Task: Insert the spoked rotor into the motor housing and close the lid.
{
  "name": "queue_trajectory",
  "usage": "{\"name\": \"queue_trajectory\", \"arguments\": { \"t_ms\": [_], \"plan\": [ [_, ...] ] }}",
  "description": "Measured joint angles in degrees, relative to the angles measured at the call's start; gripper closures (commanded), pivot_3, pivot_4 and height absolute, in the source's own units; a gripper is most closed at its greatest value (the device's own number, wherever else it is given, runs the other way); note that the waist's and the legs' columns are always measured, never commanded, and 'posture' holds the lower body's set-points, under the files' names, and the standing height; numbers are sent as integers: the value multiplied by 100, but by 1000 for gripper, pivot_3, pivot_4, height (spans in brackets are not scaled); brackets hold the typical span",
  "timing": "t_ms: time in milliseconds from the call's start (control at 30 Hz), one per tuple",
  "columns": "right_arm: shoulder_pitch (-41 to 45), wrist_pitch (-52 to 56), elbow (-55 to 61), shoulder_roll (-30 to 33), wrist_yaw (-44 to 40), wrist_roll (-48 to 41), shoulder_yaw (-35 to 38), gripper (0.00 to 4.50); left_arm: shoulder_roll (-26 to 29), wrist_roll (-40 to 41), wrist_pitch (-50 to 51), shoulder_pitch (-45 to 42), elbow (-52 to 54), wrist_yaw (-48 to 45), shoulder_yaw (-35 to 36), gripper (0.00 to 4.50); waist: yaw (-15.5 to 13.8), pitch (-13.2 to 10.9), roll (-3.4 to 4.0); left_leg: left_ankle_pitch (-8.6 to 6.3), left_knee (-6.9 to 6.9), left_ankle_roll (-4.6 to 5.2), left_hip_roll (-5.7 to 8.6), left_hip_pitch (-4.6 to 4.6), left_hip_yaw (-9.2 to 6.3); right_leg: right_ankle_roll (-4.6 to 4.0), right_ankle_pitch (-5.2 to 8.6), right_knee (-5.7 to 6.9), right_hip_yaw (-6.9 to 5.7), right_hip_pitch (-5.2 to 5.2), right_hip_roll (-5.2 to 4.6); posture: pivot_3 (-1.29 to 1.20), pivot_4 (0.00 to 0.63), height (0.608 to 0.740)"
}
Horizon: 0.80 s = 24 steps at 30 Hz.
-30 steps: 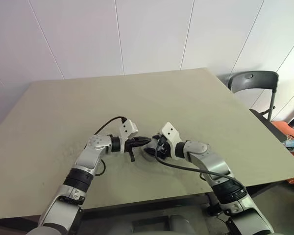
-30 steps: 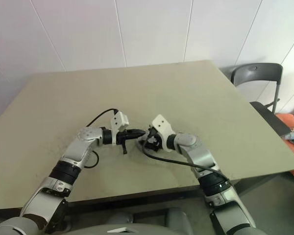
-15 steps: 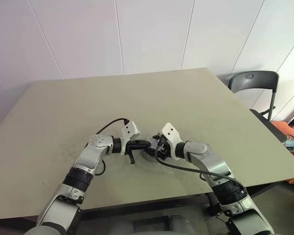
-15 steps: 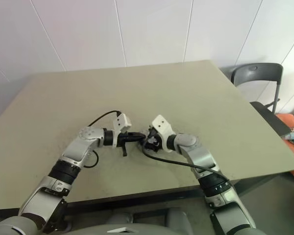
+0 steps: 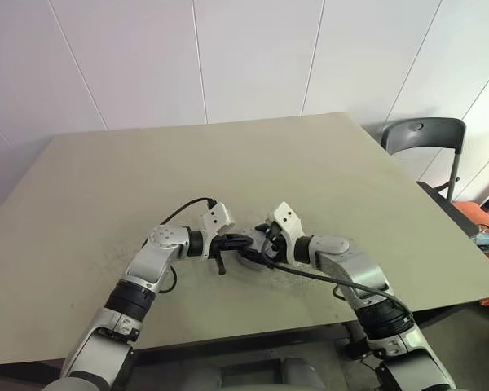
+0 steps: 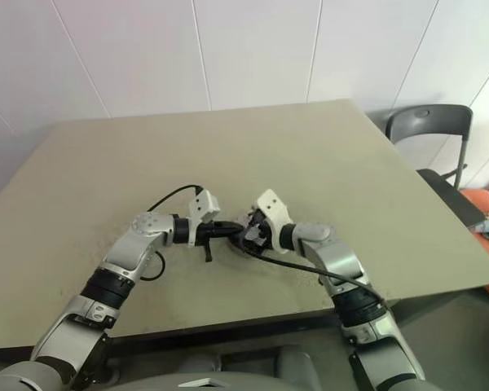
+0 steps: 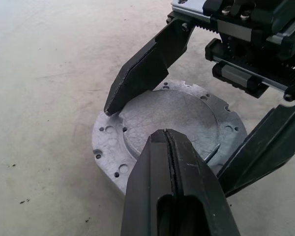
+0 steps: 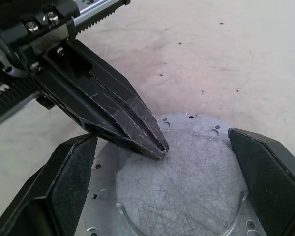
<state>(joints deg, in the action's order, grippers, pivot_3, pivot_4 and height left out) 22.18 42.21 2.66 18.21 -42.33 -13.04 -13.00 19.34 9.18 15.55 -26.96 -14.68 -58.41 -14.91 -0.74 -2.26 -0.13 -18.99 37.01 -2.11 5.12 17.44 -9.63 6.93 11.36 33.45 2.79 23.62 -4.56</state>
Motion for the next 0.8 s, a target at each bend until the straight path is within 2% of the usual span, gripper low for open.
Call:
{"name": "queue_trajectory", "arguments": {
  "t_ms": [233,467,800],
  "plan": [
    [1,1384,371,-42,-58,-1093,848,19,-22,14,27,53,131,-9,-13,4500,6,-2,2,-15,-1,7,2,24,-1,-10,-6,-5,7,31,-4,0,0,740],
    [69,2594,376,-297,526,-1815,1691,19,-23,15,-137,-89,-141,-108,-13,4500,2,1,5,-13,7,5,2,62,3,-14,-9,10,8,79,-3,0,0,740],
    [100,2891,443,-133,882,-2046,1868,19,-124,31,-557,-166,-603,-308,28,4500,-9,10,10,-13,23,5,4,54,11,-11,-9,9,6,55,-4,0,0,740]
  ]
}}
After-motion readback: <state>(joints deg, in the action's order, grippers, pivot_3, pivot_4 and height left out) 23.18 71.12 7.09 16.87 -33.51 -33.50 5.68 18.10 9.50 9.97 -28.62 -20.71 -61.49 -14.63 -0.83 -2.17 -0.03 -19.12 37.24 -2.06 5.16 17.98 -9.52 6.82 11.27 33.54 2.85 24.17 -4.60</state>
